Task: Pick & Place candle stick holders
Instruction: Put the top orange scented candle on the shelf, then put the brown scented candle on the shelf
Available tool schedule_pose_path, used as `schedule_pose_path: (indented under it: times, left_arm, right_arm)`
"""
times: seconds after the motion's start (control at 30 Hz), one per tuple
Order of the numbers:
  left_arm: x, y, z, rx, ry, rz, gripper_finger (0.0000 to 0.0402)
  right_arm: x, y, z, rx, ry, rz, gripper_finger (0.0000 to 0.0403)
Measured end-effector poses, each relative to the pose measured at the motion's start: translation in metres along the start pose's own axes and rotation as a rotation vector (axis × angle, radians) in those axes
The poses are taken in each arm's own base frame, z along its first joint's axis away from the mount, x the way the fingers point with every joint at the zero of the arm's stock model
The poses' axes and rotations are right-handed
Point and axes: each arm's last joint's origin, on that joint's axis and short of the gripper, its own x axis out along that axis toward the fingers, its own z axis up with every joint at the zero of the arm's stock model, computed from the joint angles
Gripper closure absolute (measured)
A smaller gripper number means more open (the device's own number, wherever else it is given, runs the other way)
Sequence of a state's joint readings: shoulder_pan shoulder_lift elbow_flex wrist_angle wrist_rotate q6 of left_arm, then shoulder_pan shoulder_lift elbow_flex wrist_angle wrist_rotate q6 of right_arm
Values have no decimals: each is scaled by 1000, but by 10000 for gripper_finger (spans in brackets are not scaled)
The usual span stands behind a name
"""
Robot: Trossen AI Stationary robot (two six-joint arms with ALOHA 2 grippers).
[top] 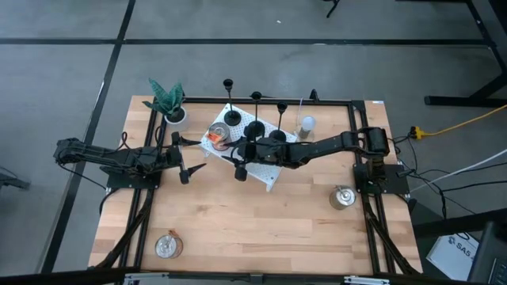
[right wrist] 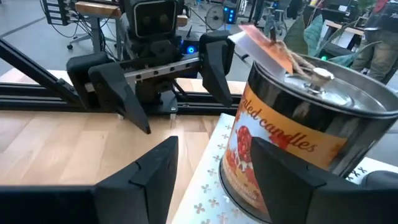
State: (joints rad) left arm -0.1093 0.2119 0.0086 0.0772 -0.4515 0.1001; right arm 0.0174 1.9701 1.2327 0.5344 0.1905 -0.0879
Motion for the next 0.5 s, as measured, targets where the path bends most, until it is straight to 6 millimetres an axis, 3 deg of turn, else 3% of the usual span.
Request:
schedule_pose_path:
  times: [0.23,0.5]
  left_arm:
    - [0,0,0,0,0,0,1]
    - [0,0,0,0,0,0,1]
  right_arm:
    - [-10,29,7,-51,-6,-10,198]
    - [-42,56,31,-115,21,-19,198]
